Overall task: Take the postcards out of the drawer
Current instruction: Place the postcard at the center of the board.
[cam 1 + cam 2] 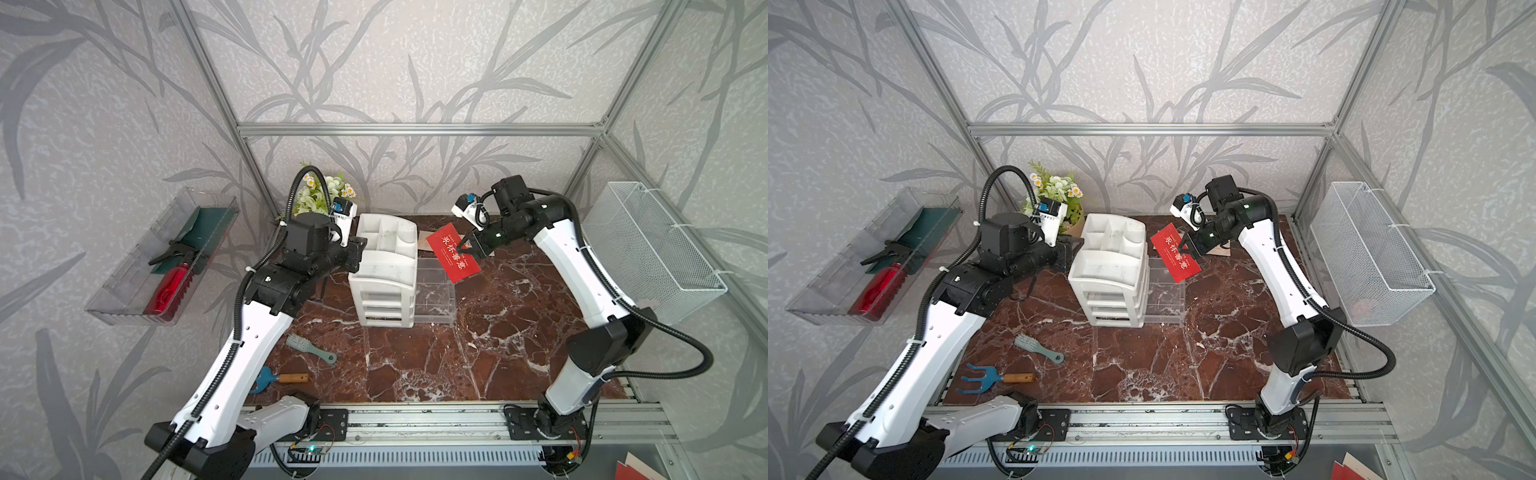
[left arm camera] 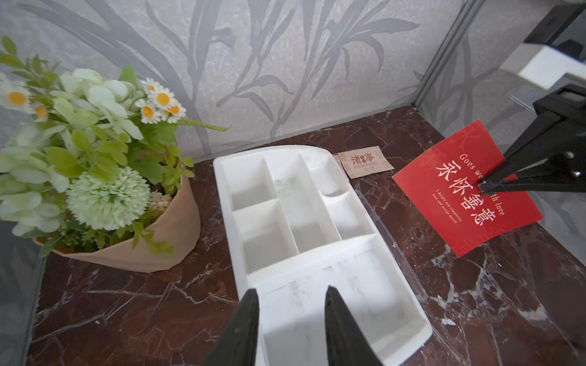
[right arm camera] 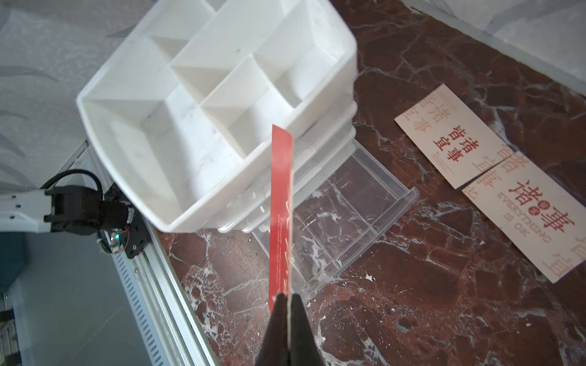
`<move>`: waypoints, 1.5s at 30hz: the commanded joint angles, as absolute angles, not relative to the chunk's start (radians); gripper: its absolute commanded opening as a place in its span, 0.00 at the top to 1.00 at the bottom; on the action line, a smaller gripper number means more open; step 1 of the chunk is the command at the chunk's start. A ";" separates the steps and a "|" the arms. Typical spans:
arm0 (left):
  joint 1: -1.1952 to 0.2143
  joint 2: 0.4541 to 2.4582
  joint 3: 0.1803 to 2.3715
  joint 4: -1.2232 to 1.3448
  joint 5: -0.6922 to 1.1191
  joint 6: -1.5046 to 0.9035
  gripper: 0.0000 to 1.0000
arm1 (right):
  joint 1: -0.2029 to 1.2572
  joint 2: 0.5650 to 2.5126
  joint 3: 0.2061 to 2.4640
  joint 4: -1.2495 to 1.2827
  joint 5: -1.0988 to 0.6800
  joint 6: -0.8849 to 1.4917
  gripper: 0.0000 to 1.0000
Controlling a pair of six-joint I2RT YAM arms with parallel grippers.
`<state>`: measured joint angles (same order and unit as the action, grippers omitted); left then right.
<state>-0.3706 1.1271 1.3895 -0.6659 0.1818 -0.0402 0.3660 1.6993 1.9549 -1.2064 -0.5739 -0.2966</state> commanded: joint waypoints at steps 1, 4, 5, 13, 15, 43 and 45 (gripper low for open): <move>-0.371 1.103 1.359 -0.661 0.340 0.002 0.65 | 0.394 1.626 1.908 -1.273 -0.712 -0.445 1.00; -0.374 1.092 1.341 -0.649 0.422 0.014 0.65 | 0.422 1.591 1.875 -1.277 -0.750 -0.484 1.00; -0.376 1.089 1.338 -0.650 0.450 0.022 0.65 | 0.430 1.585 1.871 -1.283 -0.758 -0.498 1.00; -0.418 1.055 1.293 -0.656 0.617 0.108 0.64 | 0.515 1.587 1.868 -1.333 -0.727 -0.548 1.00; -0.429 1.061 1.295 -0.664 0.643 0.120 0.64 | 0.531 1.591 1.872 -1.336 -0.714 -0.548 1.00; -0.551 1.171 1.297 -0.658 0.817 0.178 0.72 | 0.706 1.635 1.948 -1.353 -0.605 -0.594 1.00; -0.551 1.170 1.295 -0.653 0.818 0.178 0.78 | 0.706 1.629 1.938 -1.343 -0.603 -0.595 1.00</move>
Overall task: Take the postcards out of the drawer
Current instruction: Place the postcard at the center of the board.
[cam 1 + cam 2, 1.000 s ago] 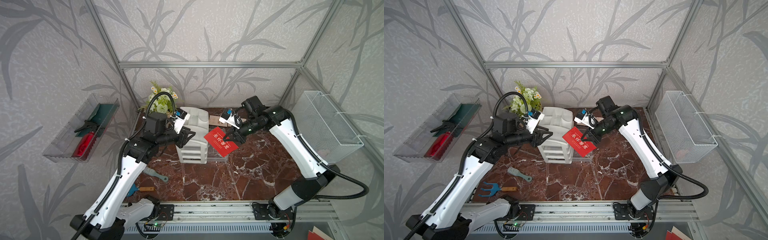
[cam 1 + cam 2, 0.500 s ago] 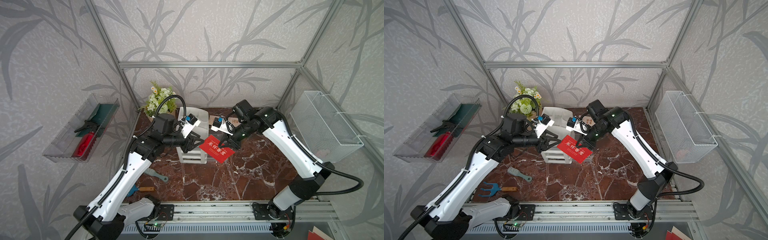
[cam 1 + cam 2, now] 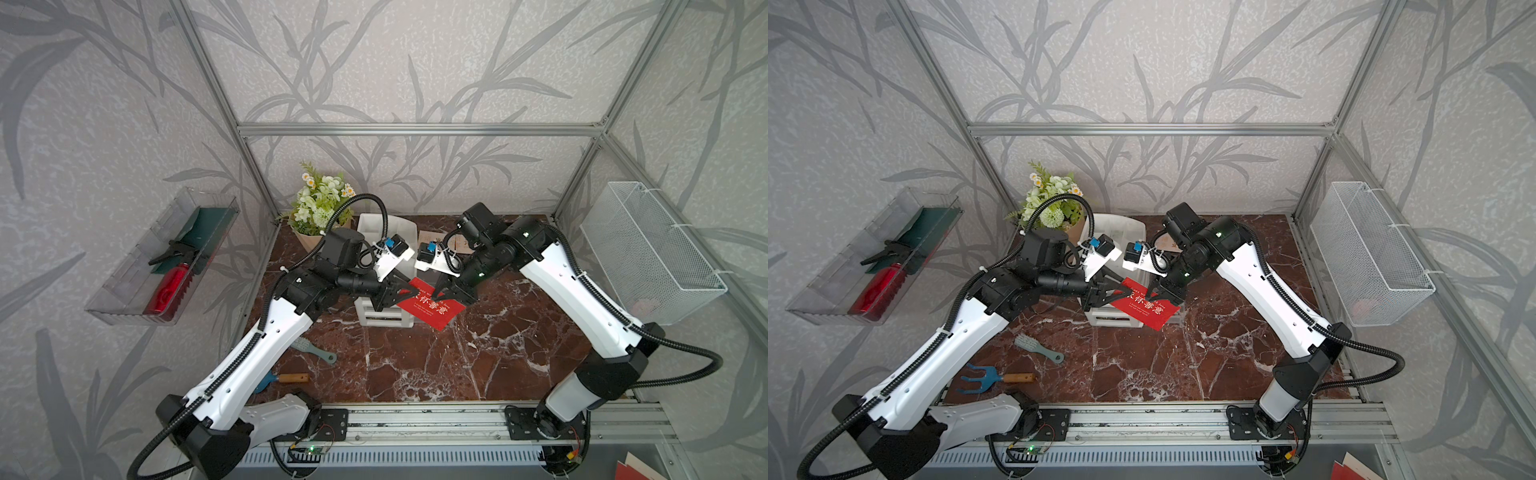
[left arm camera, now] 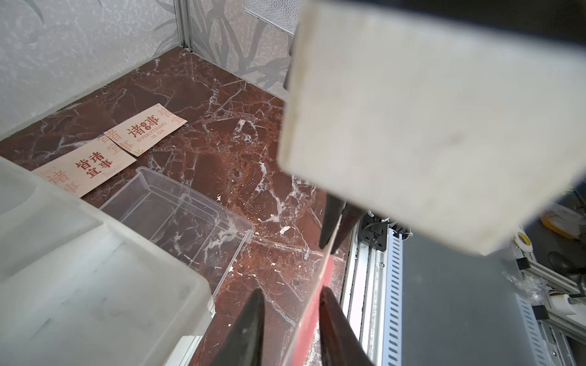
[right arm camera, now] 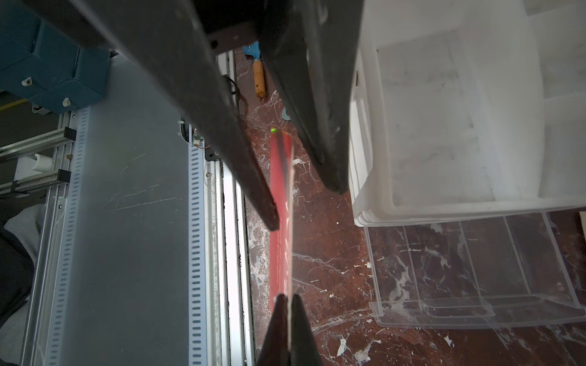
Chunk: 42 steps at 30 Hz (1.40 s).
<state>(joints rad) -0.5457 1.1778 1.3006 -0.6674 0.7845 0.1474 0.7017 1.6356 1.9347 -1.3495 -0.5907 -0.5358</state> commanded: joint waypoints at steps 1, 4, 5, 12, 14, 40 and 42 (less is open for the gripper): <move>-0.551 1.170 1.295 -0.653 0.818 0.178 0.84 | 0.705 1.625 1.935 -1.338 -0.604 -0.595 1.00; -0.551 1.175 1.296 -0.653 0.814 0.178 0.94 | 0.706 1.612 1.920 -1.320 -0.608 -0.595 1.00; -0.551 1.176 1.296 -0.653 0.813 0.179 0.96 | 0.706 1.610 1.918 -1.317 -0.609 -0.595 1.00; -0.551 1.169 1.277 -0.630 0.795 0.171 1.00 | 0.694 1.572 1.870 -1.217 -0.582 -0.531 0.86; -0.552 1.164 1.271 -0.614 0.763 0.160 1.00 | 0.660 1.551 1.847 -1.158 -0.596 -0.484 0.76; -0.551 1.174 1.268 -0.231 0.450 -0.165 1.00 | 0.206 1.405 1.108 0.248 -0.987 0.714 0.58; -0.551 1.183 1.268 -0.224 0.449 -0.169 1.00 | 0.209 1.405 1.084 0.303 -0.996 0.748 0.58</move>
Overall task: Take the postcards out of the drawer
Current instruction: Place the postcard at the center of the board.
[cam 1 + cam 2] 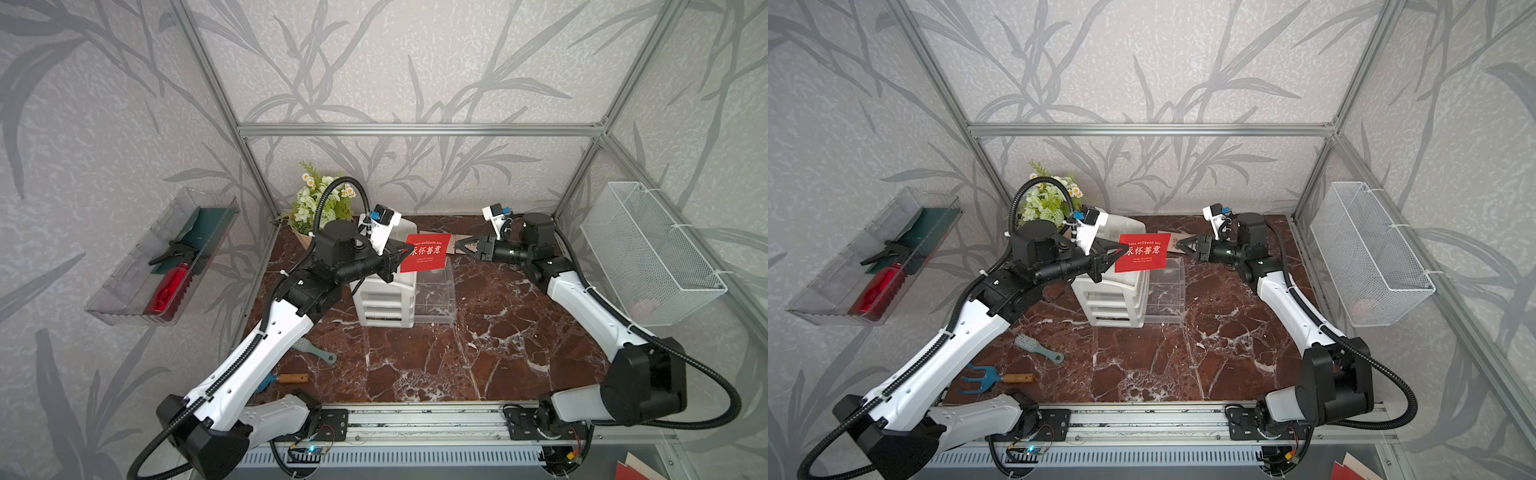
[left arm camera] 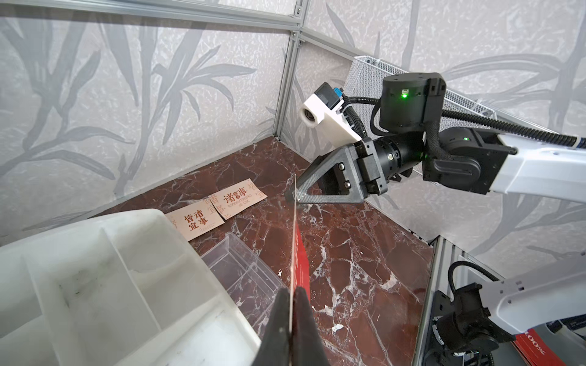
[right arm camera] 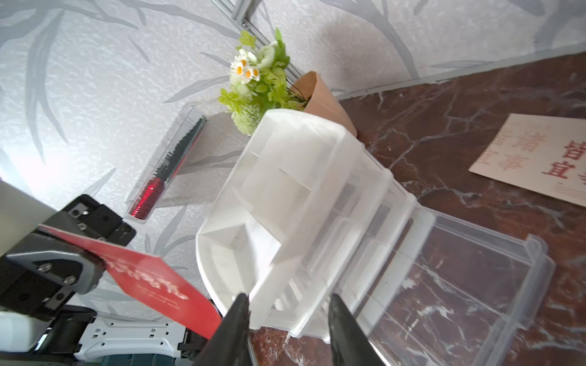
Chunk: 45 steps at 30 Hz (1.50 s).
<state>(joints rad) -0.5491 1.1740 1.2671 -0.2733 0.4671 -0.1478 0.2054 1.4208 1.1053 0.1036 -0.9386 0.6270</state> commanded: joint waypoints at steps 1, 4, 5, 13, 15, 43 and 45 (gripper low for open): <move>-0.552 1.186 1.270 -0.224 0.450 -0.171 1.00 | 0.211 1.404 1.076 0.325 -1.003 0.763 0.58; -0.551 1.198 1.273 -0.213 0.462 -0.180 1.00 | 0.222 1.405 1.063 0.361 -1.013 0.783 0.57; -0.551 1.197 1.273 -0.208 0.463 -0.183 1.00 | 0.226 1.403 1.059 0.367 -1.014 0.785 0.57; -0.552 1.197 1.263 -0.170 0.482 -0.198 1.00 | 0.266 1.410 1.059 0.400 -1.030 0.796 0.56; -0.552 1.198 1.257 -0.159 0.484 -0.202 1.00 | 0.274 1.417 1.056 0.429 -1.034 0.815 0.56; -0.548 1.237 1.223 -0.136 0.434 -0.180 1.00 | 0.290 1.474 1.045 0.691 -1.111 1.008 0.82; -0.548 1.232 1.219 -0.133 0.427 -0.182 1.00 | 0.290 1.480 1.045 0.699 -1.112 1.016 0.83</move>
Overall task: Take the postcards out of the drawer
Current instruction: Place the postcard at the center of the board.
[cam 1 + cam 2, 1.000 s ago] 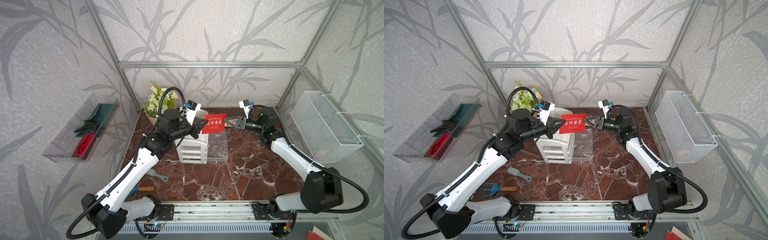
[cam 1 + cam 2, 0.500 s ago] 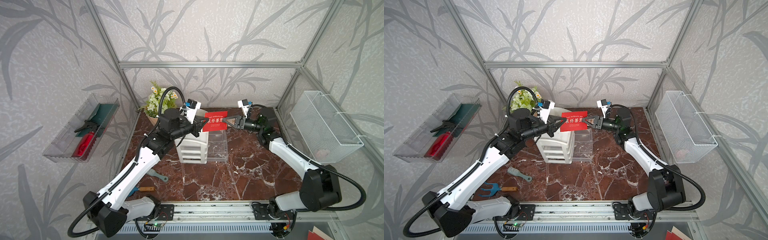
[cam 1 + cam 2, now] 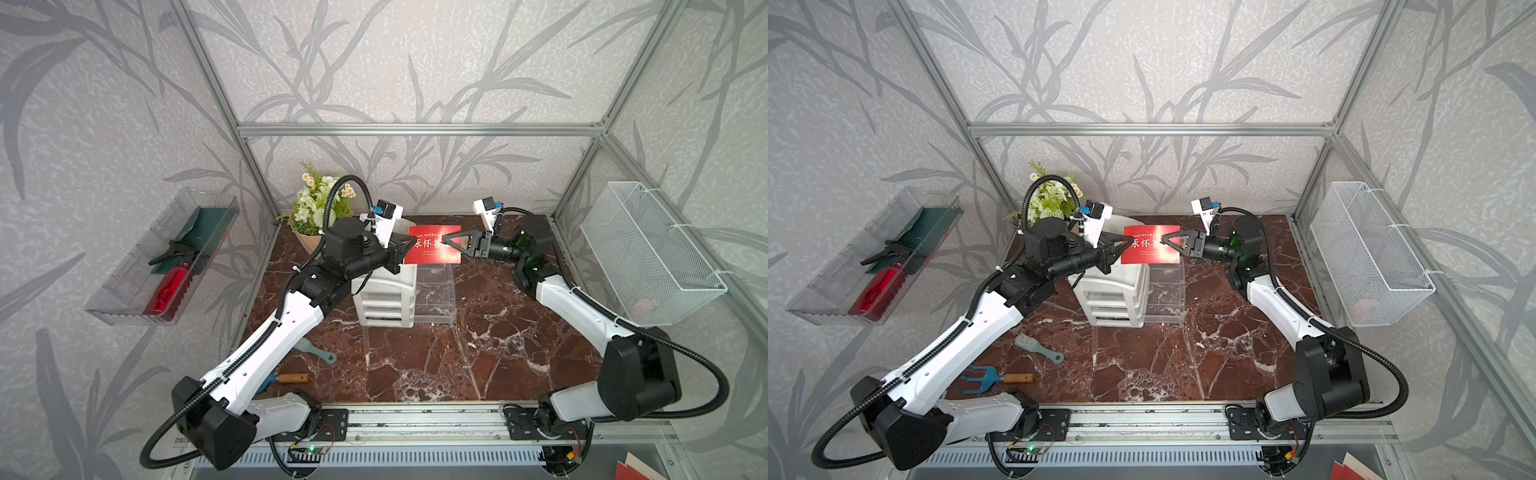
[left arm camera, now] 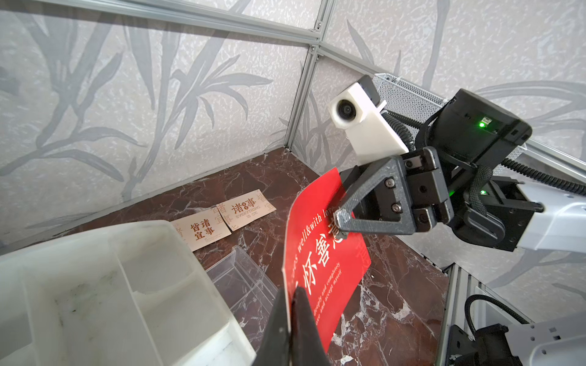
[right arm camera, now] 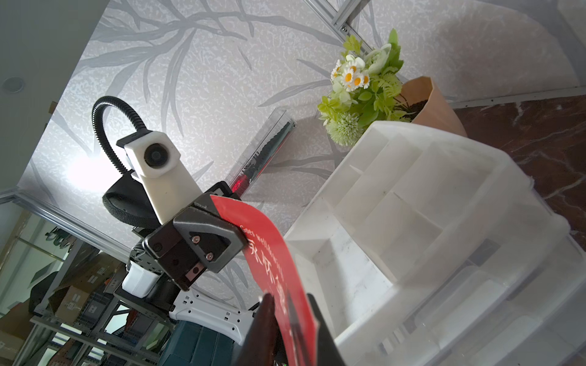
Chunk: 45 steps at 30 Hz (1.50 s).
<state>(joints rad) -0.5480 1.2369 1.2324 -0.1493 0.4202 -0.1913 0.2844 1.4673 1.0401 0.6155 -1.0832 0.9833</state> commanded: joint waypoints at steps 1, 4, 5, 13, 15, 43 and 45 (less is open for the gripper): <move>-0.549 1.232 1.220 -0.136 0.420 -0.180 1.00 | 0.290 1.482 1.045 0.699 -1.112 1.016 0.84; -0.547 1.226 1.221 -0.150 0.390 -0.174 1.00 | 0.290 1.482 1.048 0.696 -1.115 1.016 0.87; -0.546 1.227 1.221 -0.152 0.379 -0.174 1.00 | 0.290 1.480 1.048 0.690 -1.117 1.012 0.87; -0.547 1.234 1.221 -0.166 0.349 -0.180 0.91 | 0.290 1.461 1.070 0.564 -1.108 0.937 0.99; -0.546 1.232 1.222 -0.168 0.344 -0.181 0.89 | 0.288 1.456 1.076 0.545 -1.108 0.922 1.00; -0.508 1.152 1.213 -0.317 0.193 -0.140 0.64 | 0.018 1.469 1.264 -0.412 -0.936 0.262 1.00; -0.501 1.143 1.209 -0.327 0.184 -0.141 0.64 | 0.003 1.499 1.280 -0.461 -0.899 0.226 1.00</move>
